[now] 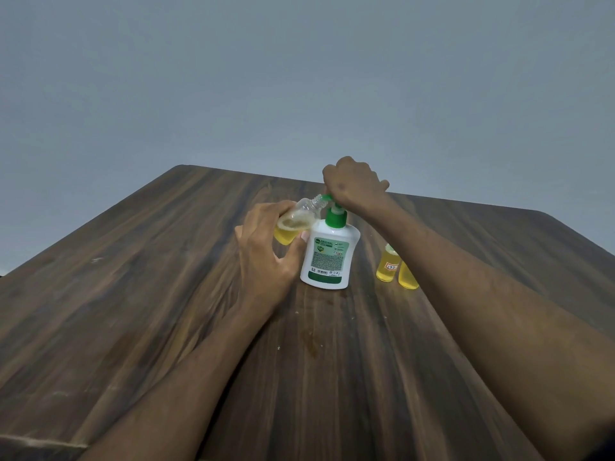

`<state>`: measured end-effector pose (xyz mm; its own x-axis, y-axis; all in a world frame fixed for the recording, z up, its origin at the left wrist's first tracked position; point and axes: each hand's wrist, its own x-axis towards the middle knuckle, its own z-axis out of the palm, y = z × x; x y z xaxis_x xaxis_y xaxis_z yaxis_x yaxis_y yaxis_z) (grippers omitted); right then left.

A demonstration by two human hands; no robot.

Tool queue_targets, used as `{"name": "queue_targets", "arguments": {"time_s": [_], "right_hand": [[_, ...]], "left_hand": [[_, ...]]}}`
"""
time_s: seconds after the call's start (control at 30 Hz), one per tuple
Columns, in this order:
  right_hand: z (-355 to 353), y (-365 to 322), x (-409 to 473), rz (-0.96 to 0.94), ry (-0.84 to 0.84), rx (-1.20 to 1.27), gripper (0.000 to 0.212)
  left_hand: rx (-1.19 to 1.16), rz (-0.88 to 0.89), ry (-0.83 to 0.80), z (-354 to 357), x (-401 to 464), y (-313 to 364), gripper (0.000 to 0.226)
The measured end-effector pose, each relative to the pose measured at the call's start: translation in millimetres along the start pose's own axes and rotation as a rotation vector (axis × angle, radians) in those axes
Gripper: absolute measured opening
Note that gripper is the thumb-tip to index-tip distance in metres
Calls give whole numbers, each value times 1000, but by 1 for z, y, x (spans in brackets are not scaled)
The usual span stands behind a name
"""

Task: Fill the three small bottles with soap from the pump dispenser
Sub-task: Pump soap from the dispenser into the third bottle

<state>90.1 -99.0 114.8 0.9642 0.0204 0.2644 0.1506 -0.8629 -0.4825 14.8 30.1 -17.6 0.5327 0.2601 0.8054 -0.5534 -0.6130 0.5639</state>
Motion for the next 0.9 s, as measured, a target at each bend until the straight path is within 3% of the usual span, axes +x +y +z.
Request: {"name": "queue_targets", "arguments": {"time_s": [0.9], "right_hand": [[-2,-6,-3,-2,3,-88,18]], "left_hand": [[-3,14,7,0,0,0,35]]}}
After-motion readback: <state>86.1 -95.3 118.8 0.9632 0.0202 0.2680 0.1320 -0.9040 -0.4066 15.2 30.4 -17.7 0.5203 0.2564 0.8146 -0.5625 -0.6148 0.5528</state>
